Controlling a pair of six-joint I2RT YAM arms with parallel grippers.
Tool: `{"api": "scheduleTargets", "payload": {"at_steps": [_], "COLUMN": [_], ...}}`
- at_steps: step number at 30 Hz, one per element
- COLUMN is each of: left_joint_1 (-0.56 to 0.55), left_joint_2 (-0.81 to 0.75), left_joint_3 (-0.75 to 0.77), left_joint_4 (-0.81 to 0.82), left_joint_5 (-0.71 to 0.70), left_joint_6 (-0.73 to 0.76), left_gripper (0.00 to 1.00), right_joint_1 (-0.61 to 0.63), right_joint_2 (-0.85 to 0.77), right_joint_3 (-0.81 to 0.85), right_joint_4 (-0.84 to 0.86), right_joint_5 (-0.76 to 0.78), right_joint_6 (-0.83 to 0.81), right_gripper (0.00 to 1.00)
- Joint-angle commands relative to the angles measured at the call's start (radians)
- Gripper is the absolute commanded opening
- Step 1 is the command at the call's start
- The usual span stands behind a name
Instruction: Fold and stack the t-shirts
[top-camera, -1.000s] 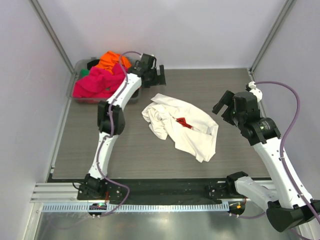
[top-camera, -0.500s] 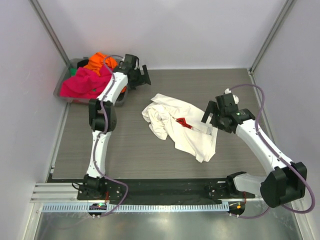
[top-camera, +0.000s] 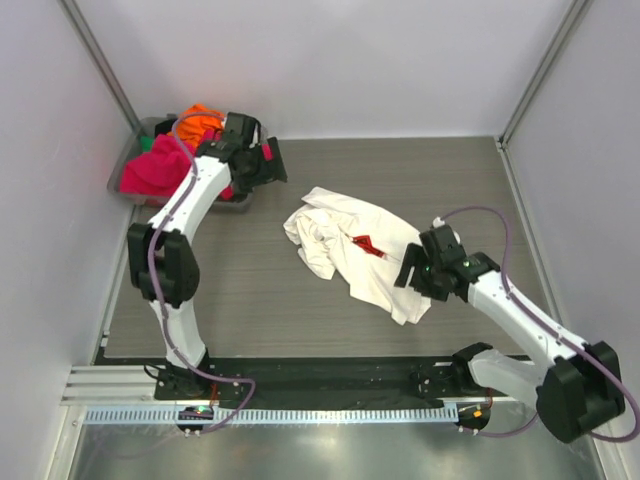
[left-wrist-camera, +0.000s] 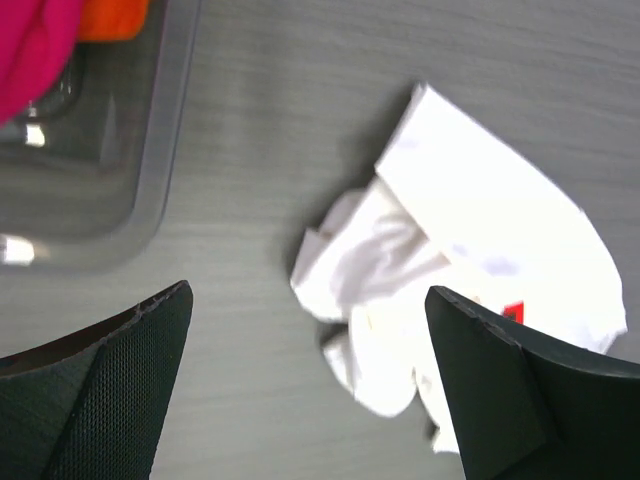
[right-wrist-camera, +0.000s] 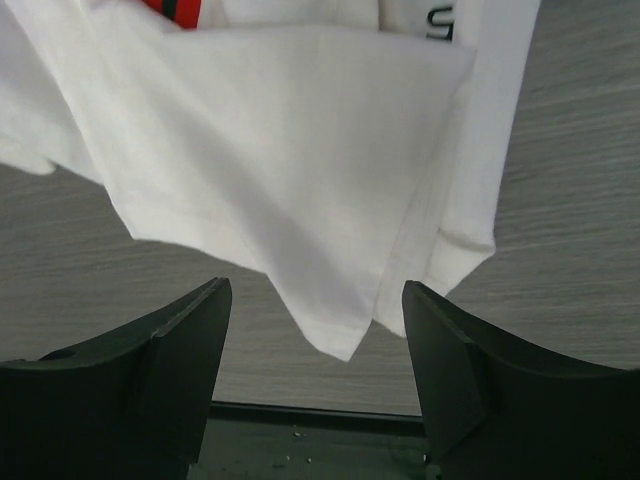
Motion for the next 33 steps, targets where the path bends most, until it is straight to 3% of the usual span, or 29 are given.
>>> {"api": "scheduleTargets", "payload": {"at_steps": [1, 10, 22, 29, 33], "left_joint_1": [-0.005, -0.006, -0.006, -0.006, -0.008], "left_joint_2": [-0.155, -0.448, -0.640, -0.675, -0.684], "left_joint_3": [-0.134, -0.459, -0.685, -0.729, -0.739], "left_joint_4": [0.023, 0.056, 0.072, 0.079, 0.079], "left_joint_5": [-0.018, -0.023, -0.024, -0.023, -0.024], "left_joint_6": [-0.002, -0.031, -0.068, -0.081, -0.084], "left_gripper": [1.00, 1.00, 1.00, 0.99, 0.99], "right_joint_1": [0.082, 0.165, 0.177, 0.183, 0.192], "right_joint_2": [-0.133, -0.180, -0.095, -0.091, -0.091], "right_joint_3": [-0.091, -0.214, -0.264, -0.250, -0.245], "right_joint_4": [-0.022, 0.049, 0.164, 0.181, 0.187], "right_joint_5": [-0.025, -0.079, -0.069, -0.079, -0.082], "right_joint_6": [0.120, 0.240, 0.264, 0.268, 0.274], "right_gripper": [0.75, 0.73, 0.71, 0.52, 0.28]}}
